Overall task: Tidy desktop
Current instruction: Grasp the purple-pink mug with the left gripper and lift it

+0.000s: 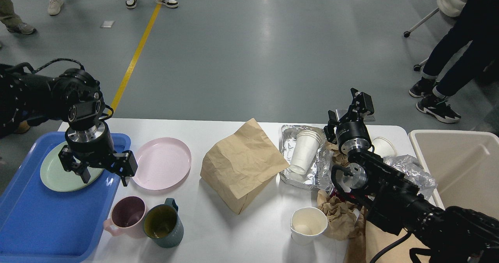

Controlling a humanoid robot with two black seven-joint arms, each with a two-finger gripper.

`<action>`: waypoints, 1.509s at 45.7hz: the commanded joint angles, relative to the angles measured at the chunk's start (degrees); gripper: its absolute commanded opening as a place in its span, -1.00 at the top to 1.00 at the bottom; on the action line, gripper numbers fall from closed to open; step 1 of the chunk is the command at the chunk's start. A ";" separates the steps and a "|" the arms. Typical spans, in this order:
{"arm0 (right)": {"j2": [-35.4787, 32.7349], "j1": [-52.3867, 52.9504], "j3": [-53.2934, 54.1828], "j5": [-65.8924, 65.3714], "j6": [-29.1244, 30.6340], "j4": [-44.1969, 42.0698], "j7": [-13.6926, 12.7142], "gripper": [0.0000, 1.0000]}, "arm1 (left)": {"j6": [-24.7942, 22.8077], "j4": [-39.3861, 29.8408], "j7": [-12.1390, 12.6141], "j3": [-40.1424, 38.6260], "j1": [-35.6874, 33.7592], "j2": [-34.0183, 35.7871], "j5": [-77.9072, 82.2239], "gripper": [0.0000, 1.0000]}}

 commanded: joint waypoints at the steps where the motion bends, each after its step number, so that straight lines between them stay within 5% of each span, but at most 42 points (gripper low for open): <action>1: 0.00 0.00 0.01 0.00 0.00 0.00 0.00 -1.00 | -0.01 0.11 0.08 -0.09 2.29 -0.04 0.01 -0.90; 29: 0.00 0.00 0.01 0.00 0.00 0.00 0.00 -1.00 | -0.01 6.79 0.08 -2.37 9.68 -3.29 -0.08 -0.79; 39: 0.00 0.00 0.01 0.00 0.00 0.00 0.00 -1.00 | -0.01 7.58 0.17 -2.82 10.91 -3.99 0.01 -0.07; 49: 0.00 0.00 0.01 0.00 0.00 0.00 0.00 -1.00 | -0.01 7.58 4.30 -3.34 11.44 -3.99 -0.17 0.53; 57: 0.00 0.00 0.01 0.00 0.00 0.00 0.00 -1.00 | -0.01 7.58 4.48 -3.34 11.44 -3.99 -0.26 1.00; 69: 0.00 0.00 0.01 0.00 0.00 0.00 0.00 -1.00 | -0.01 7.58 4.48 -3.70 10.82 -3.64 -0.87 1.00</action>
